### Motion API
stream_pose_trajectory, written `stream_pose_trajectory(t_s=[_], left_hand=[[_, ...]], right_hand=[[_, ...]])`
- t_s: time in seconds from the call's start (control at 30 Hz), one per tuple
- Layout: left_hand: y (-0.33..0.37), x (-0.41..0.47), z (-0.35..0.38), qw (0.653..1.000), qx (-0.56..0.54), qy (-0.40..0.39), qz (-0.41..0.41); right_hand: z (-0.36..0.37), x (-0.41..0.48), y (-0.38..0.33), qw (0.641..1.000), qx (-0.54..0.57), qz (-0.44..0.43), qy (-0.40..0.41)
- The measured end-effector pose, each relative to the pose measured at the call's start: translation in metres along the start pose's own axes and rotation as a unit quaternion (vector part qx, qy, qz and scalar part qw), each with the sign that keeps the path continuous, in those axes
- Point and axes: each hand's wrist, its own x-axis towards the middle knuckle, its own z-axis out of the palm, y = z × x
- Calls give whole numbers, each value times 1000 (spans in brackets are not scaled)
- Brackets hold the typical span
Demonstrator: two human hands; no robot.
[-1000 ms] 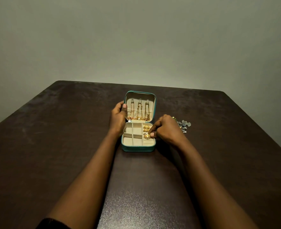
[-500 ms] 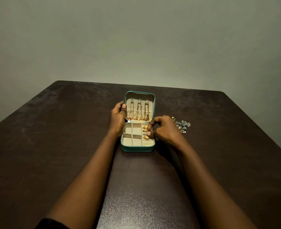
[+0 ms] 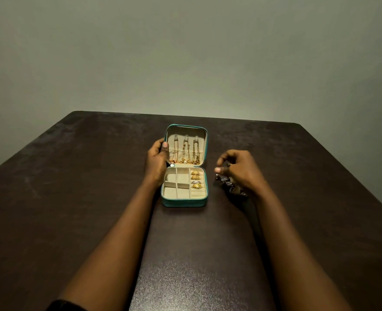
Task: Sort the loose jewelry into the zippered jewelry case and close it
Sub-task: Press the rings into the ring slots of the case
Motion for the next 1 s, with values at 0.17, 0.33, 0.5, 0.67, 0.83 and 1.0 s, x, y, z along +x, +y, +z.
stream_pose_trajectory(t_s=[0.17, 0.33, 0.5, 0.67, 0.83, 1.0], left_hand=[[3, -2, 1, 1000, -14, -3, 0], [3, -2, 0, 1000, -9, -7, -3], [2, -2, 0, 1000, -3, -4, 0], [3, -2, 0, 1000, 1, -8, 0], [1, 0, -2, 1000, 8, -7, -5], [1, 0, -1, 1000, 5, -8, -8]], right_hand=[[-34, 8, 28, 990, -40, 63, 120], [-46, 8, 42, 985, -83, 103, 114], [-45, 7, 42, 987, -128, 88, 47], [-39, 4, 36, 986, -154, 70, -7], [-31, 2, 31, 975, -220, 25, 0], [-26, 8, 35, 972, -231, 9, 42]])
